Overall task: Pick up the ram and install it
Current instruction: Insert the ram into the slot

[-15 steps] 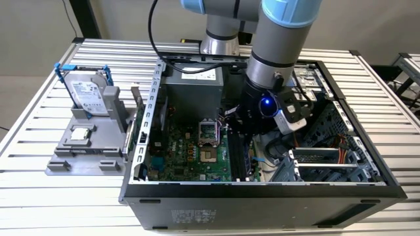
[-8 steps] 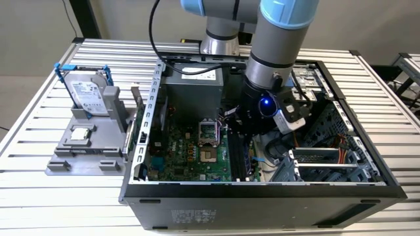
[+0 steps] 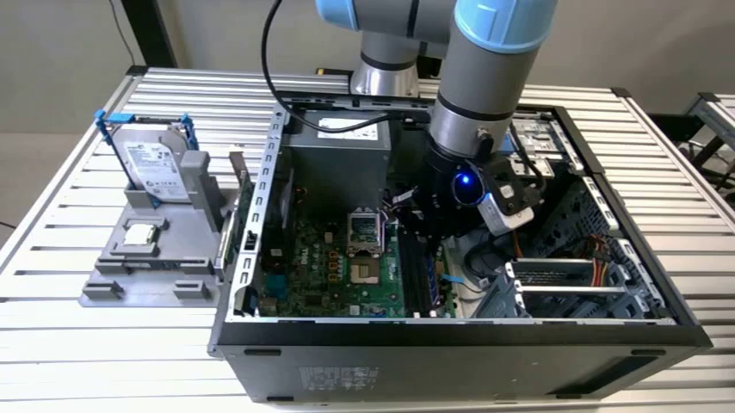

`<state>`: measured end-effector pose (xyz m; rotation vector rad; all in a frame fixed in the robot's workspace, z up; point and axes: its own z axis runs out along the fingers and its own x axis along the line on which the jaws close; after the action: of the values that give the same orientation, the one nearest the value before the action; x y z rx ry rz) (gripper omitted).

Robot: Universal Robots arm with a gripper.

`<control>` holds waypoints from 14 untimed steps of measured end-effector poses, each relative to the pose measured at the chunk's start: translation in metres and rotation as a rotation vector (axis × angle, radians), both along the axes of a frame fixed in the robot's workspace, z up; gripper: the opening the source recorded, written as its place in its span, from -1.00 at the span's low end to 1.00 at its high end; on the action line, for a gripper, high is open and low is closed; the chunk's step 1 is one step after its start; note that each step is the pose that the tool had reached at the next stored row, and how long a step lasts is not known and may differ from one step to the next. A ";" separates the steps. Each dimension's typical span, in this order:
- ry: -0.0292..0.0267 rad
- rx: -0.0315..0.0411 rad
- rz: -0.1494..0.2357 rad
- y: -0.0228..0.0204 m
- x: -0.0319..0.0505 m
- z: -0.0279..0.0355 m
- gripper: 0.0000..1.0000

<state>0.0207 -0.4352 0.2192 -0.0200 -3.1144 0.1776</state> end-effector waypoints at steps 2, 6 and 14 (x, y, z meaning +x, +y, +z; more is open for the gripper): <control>-0.0001 0.0002 0.000 0.0001 0.0000 -0.0001 -1.00; -0.0001 0.0002 0.000 0.0001 0.0000 -0.0001 -1.00; 0.0000 -0.0003 -0.004 0.0017 0.0000 -0.0008 -1.00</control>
<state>0.0207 -0.4335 0.2183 -0.0269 -3.1140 0.1779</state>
